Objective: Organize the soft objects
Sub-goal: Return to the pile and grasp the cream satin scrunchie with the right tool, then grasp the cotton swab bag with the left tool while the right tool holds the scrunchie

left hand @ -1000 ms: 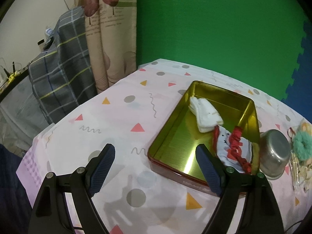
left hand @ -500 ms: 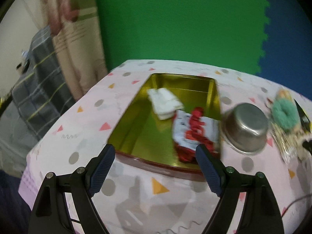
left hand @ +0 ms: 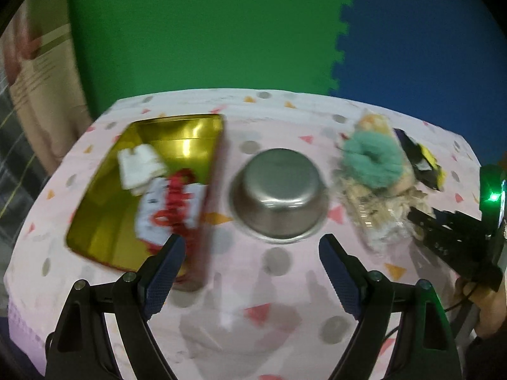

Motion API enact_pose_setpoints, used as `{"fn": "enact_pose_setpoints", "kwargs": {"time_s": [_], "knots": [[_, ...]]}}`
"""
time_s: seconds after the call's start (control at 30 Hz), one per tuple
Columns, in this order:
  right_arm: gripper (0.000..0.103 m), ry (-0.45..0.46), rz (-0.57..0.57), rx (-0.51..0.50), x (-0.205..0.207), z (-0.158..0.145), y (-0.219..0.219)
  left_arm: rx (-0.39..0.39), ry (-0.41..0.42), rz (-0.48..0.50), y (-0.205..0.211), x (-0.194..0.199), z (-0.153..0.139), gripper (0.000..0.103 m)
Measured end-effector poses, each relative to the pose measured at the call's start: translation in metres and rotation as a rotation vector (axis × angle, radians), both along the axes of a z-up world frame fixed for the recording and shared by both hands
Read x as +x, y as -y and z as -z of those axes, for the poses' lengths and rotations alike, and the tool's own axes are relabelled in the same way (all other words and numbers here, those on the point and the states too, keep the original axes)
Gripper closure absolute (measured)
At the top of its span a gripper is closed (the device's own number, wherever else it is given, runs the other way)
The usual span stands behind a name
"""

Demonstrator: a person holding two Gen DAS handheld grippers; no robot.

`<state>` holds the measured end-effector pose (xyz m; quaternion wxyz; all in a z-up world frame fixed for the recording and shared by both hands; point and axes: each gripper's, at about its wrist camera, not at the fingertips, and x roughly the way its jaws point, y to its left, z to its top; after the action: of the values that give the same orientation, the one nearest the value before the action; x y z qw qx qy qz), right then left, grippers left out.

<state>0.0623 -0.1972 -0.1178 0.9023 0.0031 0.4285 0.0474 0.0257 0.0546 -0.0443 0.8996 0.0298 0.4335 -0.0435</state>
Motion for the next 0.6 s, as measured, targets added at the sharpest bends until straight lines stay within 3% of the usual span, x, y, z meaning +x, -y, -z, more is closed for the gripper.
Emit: {"fn": "enact_pose_setpoints", "kwargs": {"time_s": [0.1,0.23,0.43,0.53,0.6], "knots": [[0.085,0.003,0.005,0.0,-0.008,0.0,0.003,-0.007,-0.017,0.049,0.026,0.005,0.004,0.019],[0.086,0.002,0.046,-0.006,-0.025,0.0,0.021,-0.05,-0.053,0.092,0.053,0.015,0.01,0.019],[0.086,0.006,0.135,-0.005,-0.052,0.002,0.06,-0.149,-0.148,0.047,0.082,0.041,0.025,0.019],[0.087,0.005,0.158,0.059,-0.055,0.004,0.073,-0.154,-0.173,0.018,0.094,0.048,0.031,0.019],[0.087,0.006,0.158,0.047,-0.053,0.003,0.071,-0.147,-0.185,0.007,0.103,0.053,0.036,0.019]]}}
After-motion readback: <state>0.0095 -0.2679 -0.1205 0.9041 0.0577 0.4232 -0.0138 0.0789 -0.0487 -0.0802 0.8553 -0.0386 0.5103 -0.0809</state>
